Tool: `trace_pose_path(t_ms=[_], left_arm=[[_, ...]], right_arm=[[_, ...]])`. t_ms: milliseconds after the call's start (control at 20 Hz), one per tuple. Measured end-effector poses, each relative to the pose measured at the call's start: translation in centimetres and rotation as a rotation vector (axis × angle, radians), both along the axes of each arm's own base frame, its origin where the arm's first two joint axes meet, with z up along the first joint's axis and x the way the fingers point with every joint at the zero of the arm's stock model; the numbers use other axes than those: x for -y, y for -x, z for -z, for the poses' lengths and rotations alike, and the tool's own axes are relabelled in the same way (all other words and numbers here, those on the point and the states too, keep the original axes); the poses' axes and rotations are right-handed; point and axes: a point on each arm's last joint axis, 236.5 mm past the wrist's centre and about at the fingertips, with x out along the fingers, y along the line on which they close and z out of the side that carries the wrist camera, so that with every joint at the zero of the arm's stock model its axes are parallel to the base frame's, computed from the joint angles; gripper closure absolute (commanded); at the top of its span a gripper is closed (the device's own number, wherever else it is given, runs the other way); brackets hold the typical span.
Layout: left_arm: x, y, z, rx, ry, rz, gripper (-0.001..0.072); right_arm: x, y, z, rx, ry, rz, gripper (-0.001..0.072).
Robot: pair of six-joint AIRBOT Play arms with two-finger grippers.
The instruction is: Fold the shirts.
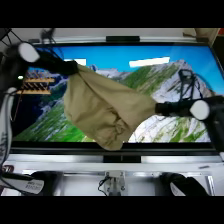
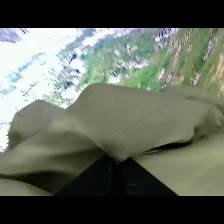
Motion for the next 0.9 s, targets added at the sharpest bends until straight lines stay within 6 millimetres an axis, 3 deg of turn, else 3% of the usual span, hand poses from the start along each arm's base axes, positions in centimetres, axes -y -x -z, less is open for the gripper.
trace_pose_path(t_ms=[50, 100, 150, 250, 350, 400, 500, 600, 700, 800, 900], left_arm=[[1.5, -0.1, 2.8, -0.076, 0.055, 0.009, 0.0391], [2.9, 0.0, 5.1, -0.151, 0.109, 0.016, 0.0123], [4.0, 0.4, 6.8, -0.215, 0.153, 0.022, 0.0071], [4.5, 1.0, 8.9, -0.314, 0.212, 0.023, 0.0073], [3.2, 1.4, 9.0, -0.371, 0.242, 0.026, 0.021], [1.9, 1.6, 8.5, -0.39, 0.247, 0.021, 0.025], [-1.9, 2.3, 7.1, -0.406, 0.209, 0.002, 0.0249], [-5.7, 4.4, 6.5, -0.433, 0.115, -0.023, 0.0251], [-8.1, 7.4, 7.1, -0.48, 0.037, -0.051, 0.0255], [-8.1, 11.0, 9.3, -0.544, 0.019, -0.078, 0.0315], [-5.9, 14.4, 12.3, -0.589, 0.06, -0.09, 0.0313]], right_arm=[[-0.4, -0.1, 2.1, -0.039, -0.02, 0.02, 0.0643], [-0.8, -0.3, 3.8, -0.066, -0.039, 0.032, 0.0643], [-1.2, -0.4, 5.1, -0.086, -0.054, 0.039, 0.0643], [-1.7, -0.4, 6.8, -0.118, -0.073, 0.045, 0.0642], [-1.9, -0.2, 7.8, -0.139, -0.078, 0.04, 0.0642], [-2.0, -0.3, 8.0, -0.139, -0.079, 0.035, 0.0642], [-2.1, 0.1, 8.5, -0.158, -0.076, 0.025, 0.0643], [-2.1, 0.4, 8.8, -0.175, -0.072, 0.017, 0.0642], [-2.1, 0.5, 8.9, -0.179, -0.07, 0.009, 0.0642], [-2.1, 0.6, 8.9, -0.181, -0.068, 0.004, 0.0642], [-2.1, 0.6, 8.9, -0.181, -0.068, 0.002, 0.0642]])
